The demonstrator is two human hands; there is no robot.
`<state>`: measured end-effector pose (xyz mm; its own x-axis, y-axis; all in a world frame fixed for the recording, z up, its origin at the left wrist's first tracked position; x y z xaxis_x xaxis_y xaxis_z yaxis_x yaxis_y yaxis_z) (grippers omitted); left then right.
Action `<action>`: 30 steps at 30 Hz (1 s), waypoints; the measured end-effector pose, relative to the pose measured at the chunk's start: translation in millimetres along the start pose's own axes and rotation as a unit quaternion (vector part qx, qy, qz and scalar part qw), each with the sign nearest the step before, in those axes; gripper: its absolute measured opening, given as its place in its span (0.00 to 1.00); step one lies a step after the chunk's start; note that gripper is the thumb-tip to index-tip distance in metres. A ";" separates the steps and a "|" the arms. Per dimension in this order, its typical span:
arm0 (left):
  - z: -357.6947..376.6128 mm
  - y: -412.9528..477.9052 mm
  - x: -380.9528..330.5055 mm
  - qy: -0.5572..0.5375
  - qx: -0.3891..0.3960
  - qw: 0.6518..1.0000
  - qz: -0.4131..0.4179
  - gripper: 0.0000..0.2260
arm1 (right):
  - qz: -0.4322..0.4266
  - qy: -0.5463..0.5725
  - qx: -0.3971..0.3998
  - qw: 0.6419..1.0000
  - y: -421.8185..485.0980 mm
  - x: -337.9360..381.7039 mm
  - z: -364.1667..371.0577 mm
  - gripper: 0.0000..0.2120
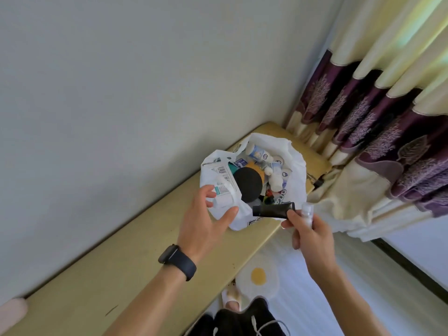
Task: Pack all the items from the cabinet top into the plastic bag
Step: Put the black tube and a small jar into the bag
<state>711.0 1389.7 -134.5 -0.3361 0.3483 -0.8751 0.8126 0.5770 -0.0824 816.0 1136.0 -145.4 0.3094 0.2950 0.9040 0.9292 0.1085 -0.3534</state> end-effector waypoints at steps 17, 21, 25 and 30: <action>33.6 42.9 -6.5 -0.136 0.056 0.980 -0.135 0.23 | -0.117 -0.548 0.017 0.828 141.3 15.2 14.6 0.07; 27.3 46.4 -8.0 -0.156 0.038 0.978 -0.136 0.23 | -0.041 -0.443 0.068 0.893 151.3 -2.1 18.8 0.05; 30.9 46.2 -6.2 -0.201 0.029 0.967 -0.156 0.23 | 0.153 -0.134 0.116 0.972 146.9 -40.0 30.0 0.09; 39.3 43.0 -11.6 -0.216 0.039 0.961 -0.169 0.24 | 0.249 0.105 0.151 0.951 135.8 -40.4 67.3 0.17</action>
<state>768.6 1381.5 -146.7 -0.3722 -0.1972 -0.9070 0.7311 0.5398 -0.4173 916.1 1202.7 -246.0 0.7592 0.1879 0.6231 0.5660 0.2821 -0.7746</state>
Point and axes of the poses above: each hand's wrist, its own y-axis towards the middle knuckle, its own z-axis out of the palm, x = y × z, the point moved 10 cm from there along y, towards the middle knuckle, and after that the axes turned 2 degrees about -y, right-handed, at the moved point
